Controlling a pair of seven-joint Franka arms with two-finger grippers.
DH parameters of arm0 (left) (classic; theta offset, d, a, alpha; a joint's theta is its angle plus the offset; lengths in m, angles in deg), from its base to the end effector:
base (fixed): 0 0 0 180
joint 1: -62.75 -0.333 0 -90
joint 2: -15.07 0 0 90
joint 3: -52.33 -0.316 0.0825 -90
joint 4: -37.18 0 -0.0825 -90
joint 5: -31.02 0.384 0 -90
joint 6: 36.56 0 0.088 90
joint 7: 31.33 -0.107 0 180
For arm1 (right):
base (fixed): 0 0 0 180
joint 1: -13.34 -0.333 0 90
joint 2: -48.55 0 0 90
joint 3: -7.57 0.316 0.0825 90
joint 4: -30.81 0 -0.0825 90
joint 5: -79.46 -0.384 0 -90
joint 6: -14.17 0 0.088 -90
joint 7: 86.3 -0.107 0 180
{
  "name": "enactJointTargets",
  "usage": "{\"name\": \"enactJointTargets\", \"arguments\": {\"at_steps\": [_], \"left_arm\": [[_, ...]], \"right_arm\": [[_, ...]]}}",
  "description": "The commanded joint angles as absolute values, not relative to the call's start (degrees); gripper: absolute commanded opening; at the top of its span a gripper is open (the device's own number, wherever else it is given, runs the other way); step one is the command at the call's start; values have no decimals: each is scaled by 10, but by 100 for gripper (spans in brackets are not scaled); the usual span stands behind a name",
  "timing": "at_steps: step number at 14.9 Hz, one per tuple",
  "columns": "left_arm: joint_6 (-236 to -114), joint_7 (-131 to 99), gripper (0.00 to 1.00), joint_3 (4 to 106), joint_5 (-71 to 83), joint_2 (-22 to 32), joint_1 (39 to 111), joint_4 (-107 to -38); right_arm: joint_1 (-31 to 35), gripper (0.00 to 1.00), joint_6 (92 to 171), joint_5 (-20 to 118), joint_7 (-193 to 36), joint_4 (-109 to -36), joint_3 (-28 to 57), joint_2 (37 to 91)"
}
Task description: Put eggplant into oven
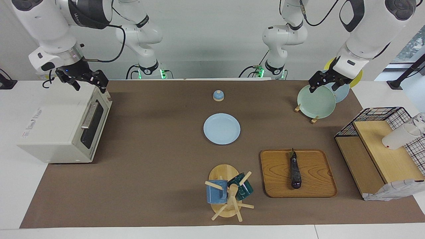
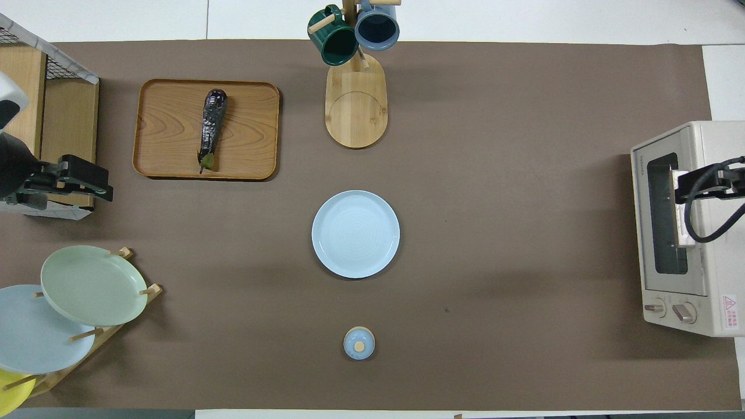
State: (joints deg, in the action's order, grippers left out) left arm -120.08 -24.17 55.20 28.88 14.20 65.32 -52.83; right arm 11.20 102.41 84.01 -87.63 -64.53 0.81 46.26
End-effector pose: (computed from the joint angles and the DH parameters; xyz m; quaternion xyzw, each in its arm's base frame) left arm 0.5432 -0.0559 0.6070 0.9977 0.0140 -0.0659 0.0119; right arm 0.5339 -0.0531 0.6001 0.9971 -0.0512 -0.0431 0.0361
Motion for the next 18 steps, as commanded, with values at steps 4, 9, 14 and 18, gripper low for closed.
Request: {"name": "enactJointTargets", "arguments": {"at_steps": [4, 9, 14, 18], "left_arm": [[-1207, -237, 100, 551, 293, 141, 653, -521], [-1224, -232, 100, 551, 293, 143, 656, -527], [-1276, -231, 100, 551, 293, 145, 658, -542], [-1281, -232, 100, 552, 292, 139, 657, -541]], "right_arm": [[111, 100, 1032, 825, -879, -659, 5, 451], [111, 100, 1032, 825, -879, -660, 5, 451], [111, 100, 1032, 824, -879, -660, 5, 451], [111, 100, 1032, 824, -879, -660, 5, 451]]}}
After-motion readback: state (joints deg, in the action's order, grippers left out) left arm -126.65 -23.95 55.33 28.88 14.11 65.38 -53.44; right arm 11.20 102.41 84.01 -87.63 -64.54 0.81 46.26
